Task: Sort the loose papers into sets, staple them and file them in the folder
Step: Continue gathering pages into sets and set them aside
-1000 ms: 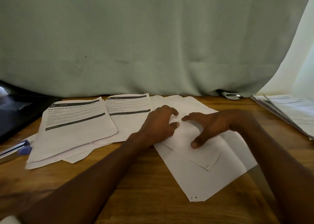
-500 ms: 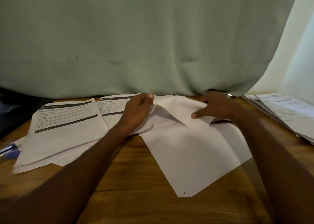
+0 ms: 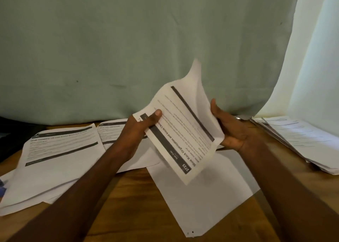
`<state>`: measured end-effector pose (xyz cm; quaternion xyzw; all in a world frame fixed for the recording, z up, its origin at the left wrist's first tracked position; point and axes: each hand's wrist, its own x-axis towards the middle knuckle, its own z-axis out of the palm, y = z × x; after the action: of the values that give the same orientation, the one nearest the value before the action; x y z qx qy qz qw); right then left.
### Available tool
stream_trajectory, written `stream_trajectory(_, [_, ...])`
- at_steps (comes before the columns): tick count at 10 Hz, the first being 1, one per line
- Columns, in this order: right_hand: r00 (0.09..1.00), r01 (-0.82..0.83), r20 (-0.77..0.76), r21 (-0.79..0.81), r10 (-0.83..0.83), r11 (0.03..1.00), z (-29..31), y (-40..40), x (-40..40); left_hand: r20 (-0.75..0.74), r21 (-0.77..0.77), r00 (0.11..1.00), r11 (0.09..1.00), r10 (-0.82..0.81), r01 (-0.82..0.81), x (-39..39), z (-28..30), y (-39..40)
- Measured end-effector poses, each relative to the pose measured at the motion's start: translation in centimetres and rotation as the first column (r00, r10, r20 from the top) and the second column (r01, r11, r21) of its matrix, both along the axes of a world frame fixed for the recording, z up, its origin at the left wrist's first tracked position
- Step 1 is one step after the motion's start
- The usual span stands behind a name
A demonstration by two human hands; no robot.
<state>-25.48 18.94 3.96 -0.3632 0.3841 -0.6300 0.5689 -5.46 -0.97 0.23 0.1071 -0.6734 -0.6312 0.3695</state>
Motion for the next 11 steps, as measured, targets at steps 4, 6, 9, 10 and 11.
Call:
stream_trajectory(4, [0.961, 0.249, -0.111, -0.050, -0.254, 0.967, -0.6, -2.0, -3.6, 0.202, -0.002, 0.969, 0.990, -0.140, 0.144, 2.3, -1.1, -3.0])
stream_trajectory(6, [0.782, 0.361, -0.516, -0.085, -0.351, 0.929, -0.3, -1.2, -4.0, 0.307, 0.013, 0.928, 0.976, -0.210, 0.216, 2.5, -0.4, -3.0])
stream_trajectory(9, [0.379, 0.305, -0.864, -0.222, -0.332, 0.926, -1.1, -2.5, -0.1, 0.461, -0.007, 0.863, 0.972, -0.206, 0.236, 2.7, 0.0, -2.6])
stream_trajectory(10, [0.486, 0.184, -0.867, -0.021, -0.110, 0.983, -1.5, -3.4, 1.4, 0.446, -0.034, 0.878, 0.977, -0.176, 0.213, 2.4, 0.2, -2.2])
stream_trajectory(11, [0.537, 0.152, -0.842, 0.023, -0.063, 0.988, -1.9, -3.5, 0.9, 0.398, 0.007, 0.892, 0.973, -0.215, 0.232, 2.3, 0.1, -2.0])
